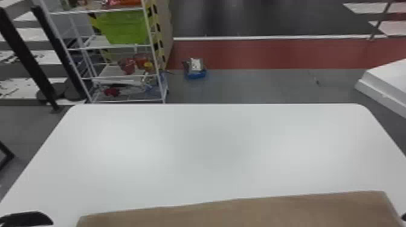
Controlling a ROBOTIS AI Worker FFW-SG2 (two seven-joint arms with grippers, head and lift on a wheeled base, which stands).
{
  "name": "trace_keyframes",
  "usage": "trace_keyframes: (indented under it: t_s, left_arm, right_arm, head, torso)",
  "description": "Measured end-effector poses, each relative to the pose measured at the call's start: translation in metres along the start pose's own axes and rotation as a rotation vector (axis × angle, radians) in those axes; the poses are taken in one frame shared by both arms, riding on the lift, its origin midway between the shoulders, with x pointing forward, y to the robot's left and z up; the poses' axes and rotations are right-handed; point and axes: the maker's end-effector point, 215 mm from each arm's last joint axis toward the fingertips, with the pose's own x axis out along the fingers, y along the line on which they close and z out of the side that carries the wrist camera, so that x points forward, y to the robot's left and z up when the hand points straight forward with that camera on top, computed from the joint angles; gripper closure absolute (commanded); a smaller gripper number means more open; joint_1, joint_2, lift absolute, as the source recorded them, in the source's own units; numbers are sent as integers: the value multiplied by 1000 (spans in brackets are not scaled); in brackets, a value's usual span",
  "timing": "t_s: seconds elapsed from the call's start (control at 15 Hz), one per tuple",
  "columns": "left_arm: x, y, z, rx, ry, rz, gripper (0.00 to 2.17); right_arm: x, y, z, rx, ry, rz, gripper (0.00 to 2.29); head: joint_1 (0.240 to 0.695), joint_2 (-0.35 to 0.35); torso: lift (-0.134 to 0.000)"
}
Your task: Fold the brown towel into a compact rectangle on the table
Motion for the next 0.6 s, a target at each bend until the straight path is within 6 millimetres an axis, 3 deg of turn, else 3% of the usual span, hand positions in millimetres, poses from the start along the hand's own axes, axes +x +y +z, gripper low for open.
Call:
trace_keyframes:
  t_s: [0.6]
  left_arm:
    - [2,1,2,6,-4,-4,154]
  right_arm:
    - [1,1,0,0,-1,2,228]
  head:
    - [695,62]
  torso:
    - [-123]
